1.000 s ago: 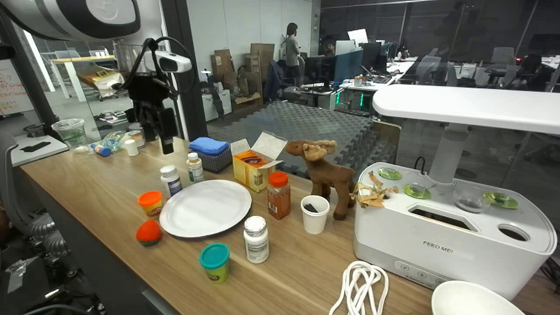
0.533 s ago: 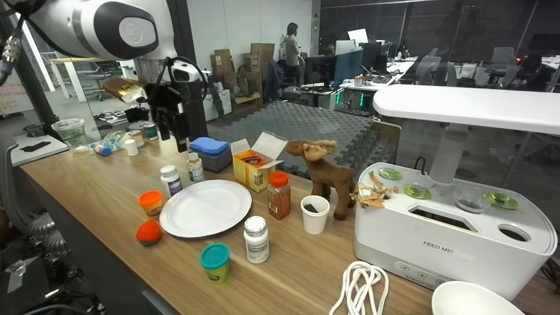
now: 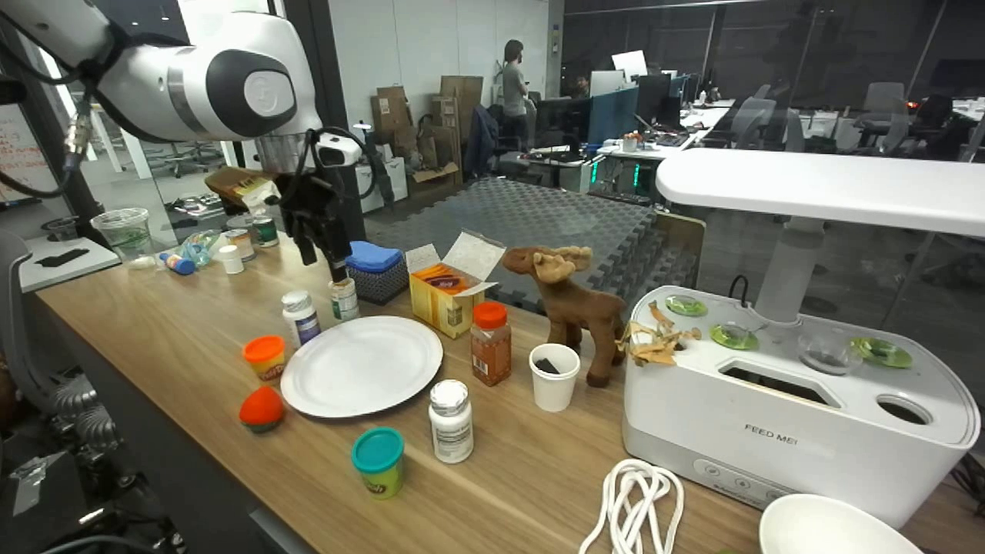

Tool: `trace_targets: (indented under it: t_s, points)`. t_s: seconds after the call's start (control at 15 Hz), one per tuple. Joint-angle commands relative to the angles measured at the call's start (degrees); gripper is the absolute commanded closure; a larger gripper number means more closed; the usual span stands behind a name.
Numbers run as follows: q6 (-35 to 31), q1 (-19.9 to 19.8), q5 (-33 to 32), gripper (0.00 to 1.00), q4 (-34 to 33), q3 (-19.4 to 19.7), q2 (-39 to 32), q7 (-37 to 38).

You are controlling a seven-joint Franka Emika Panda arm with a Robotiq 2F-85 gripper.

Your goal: Place the containers and orange plush toy on the white plate

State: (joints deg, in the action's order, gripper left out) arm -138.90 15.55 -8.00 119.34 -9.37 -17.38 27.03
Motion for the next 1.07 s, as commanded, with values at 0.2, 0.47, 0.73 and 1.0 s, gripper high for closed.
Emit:
trace_targets:
  t_s: [0.2, 0.47, 0.73, 1.0]
  points:
    - [-1.1, 2.7, -2.8, 0.04, -4.5, 3.6, -3.2, 4.1]
    - [-0.7, 2.6, -1.5, 0.40, -5.0, 3.4, -4.0, 3.3]
    - [-0.6, 2.7, -1.0, 0.71, -5.2, 3.5, -4.3, 3.3]
    - [0.1, 2.7, -0.3, 0.83, -5.3, 3.2, -3.9, 3.1]
